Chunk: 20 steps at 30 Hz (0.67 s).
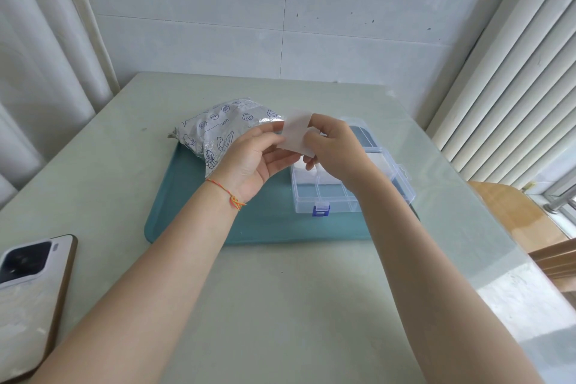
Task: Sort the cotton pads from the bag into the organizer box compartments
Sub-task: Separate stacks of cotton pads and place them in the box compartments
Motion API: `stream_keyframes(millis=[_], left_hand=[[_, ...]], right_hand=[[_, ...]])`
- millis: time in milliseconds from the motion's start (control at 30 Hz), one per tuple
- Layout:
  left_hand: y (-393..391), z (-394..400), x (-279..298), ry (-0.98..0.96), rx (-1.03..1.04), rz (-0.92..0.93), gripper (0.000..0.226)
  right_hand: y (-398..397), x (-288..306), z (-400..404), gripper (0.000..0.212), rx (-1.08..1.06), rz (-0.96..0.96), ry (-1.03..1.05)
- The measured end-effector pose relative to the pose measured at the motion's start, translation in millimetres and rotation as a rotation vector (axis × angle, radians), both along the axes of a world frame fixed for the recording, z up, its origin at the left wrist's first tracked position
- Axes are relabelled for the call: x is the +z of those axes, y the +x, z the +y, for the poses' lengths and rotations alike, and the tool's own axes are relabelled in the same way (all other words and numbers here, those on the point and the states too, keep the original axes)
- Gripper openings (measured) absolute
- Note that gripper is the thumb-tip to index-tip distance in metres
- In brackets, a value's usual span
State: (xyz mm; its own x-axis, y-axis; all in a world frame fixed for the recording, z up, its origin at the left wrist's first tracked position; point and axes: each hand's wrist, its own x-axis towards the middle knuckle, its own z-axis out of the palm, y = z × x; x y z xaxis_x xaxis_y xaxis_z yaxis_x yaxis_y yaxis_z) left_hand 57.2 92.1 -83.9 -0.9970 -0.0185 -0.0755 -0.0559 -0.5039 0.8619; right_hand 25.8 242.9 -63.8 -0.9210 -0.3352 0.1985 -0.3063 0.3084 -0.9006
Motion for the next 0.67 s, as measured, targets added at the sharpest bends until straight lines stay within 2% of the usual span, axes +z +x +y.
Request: stream_keyframes(millis=[167,367,667], left_hand=[[-1.2,-1.8,-2.9,-0.016,-0.020,-0.015,0.035],[-2.8,-3.2,-4.9,-0.043,-0.021,-0.019,0.038],[-1.2,-2.8,-4.2,-0.035,0.013,-0.030,0.022]], right_hand=[[-1.2,0.0,-0.8,0.030,-0.031,-0.005,0.004],[1.0,-0.1,-1.7,0.044,0.012,0.004,-0.031],[3.7,1.6,-4.9,0.037,0.007,-0.053,-0.104]])
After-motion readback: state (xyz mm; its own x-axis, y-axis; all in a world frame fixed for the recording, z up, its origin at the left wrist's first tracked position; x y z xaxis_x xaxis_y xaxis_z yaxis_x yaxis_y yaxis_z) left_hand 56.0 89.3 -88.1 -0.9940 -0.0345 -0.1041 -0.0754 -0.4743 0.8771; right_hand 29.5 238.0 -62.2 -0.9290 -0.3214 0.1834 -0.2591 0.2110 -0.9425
